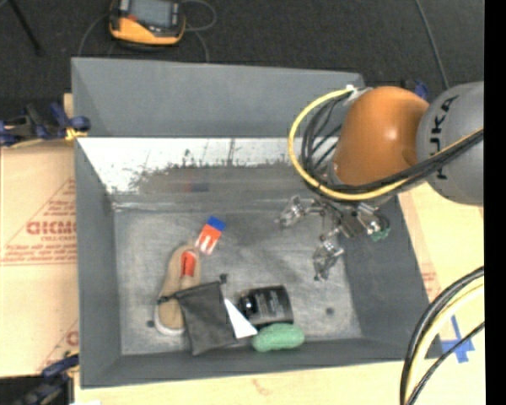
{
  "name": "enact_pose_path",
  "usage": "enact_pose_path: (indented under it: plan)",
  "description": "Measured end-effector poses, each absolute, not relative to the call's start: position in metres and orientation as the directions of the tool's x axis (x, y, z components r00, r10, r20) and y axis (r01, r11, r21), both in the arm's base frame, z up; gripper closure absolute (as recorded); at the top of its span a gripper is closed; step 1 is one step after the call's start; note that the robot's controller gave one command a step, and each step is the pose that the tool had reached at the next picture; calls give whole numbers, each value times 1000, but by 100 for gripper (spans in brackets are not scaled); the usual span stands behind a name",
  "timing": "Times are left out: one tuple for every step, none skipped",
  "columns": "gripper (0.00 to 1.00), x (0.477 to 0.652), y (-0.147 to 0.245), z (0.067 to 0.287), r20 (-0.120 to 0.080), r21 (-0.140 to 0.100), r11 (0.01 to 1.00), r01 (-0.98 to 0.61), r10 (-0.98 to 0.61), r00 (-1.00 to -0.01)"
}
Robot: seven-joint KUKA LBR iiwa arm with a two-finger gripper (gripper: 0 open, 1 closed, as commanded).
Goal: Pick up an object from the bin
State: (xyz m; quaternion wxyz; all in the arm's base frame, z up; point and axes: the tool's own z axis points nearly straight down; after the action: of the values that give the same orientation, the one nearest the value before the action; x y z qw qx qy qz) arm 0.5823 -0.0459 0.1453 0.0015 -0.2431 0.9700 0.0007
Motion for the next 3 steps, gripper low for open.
enact_pose_path:
  plan:
    - [0, 583, -46, 146, -4, -1, 882, -471, -471, -882]
    - [0, 547, -47, 129, -6, -4, 847, -531, -531, -847]
    - [0, 526, -34, 88, -3, -3, 742, -671, -671, -742]
